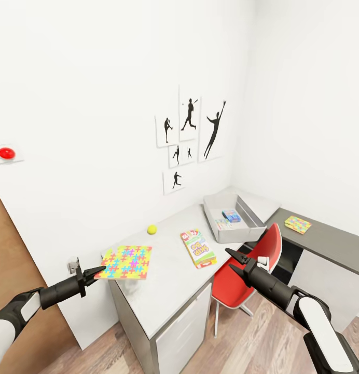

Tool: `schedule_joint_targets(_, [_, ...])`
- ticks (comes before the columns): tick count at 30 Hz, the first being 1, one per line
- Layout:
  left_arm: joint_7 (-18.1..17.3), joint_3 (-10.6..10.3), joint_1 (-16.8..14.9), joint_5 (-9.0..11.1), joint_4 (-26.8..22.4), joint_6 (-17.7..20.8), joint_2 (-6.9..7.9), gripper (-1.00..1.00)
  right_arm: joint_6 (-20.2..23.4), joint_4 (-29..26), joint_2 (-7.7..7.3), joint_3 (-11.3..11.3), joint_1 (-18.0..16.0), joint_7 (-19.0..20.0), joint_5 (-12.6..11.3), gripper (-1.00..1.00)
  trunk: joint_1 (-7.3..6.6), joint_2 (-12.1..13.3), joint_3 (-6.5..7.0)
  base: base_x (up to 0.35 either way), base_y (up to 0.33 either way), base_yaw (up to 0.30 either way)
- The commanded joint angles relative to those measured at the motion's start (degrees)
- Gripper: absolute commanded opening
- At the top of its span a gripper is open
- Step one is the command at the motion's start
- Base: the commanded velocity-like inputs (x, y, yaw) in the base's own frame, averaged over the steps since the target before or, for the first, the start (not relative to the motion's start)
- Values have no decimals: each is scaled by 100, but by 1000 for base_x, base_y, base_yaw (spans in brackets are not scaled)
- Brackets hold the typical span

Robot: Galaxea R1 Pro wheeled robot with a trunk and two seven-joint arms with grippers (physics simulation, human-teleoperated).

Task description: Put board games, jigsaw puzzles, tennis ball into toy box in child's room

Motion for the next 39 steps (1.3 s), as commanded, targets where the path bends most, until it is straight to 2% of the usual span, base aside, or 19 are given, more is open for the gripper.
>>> schedule_joint_targets(1, [7, -9, -5, 16, -2, 32, 0, -100, 28, 1, 1, -8, -6, 29, 22, 100, 4, -13, -13, 0, 0, 0])
schedule_joint_targets(8, [7, -44, -5, 5, -113, 74, -2, -100, 28, 2, 1, -16, -6, 29, 22, 100, 4, -13, -11, 0, 0, 0])
schedule_joint_targets(15, [7, -341, -3, 0, -938, 633, -15, -100, 31, 8, -1, -45, -6, 56, 22, 100, 4, -13, -11, 0, 0, 0])
schedule_joint_targets(23, [18, -387, -86, 0, -1523, 1093, -51, -100, 34, 17, -6, -62, -6, 64, 30, 100, 4, -13, -11, 0, 0, 0])
schedule_joint_targets(29, [45, -391, -107, 1, -2100, 1266, -205, -100, 37, 8, -11, -69, -6, 76, 26, 100, 4, -13, -11, 0, 0, 0])
schedule_joint_targets(35, [62, -394, -193, 6, -2190, 1286, -411, -100, 45, -11, -55, -70, -6, 81, 23, 100, 4, -13, -11, 0, 0, 0])
schedule_joint_targets(39, [85, -396, -479, -8, -2202, 1282, -590, -100, 51, -14, -71, -70, -6, 82, 22, 100, 4, -13, -11, 0, 0, 0])
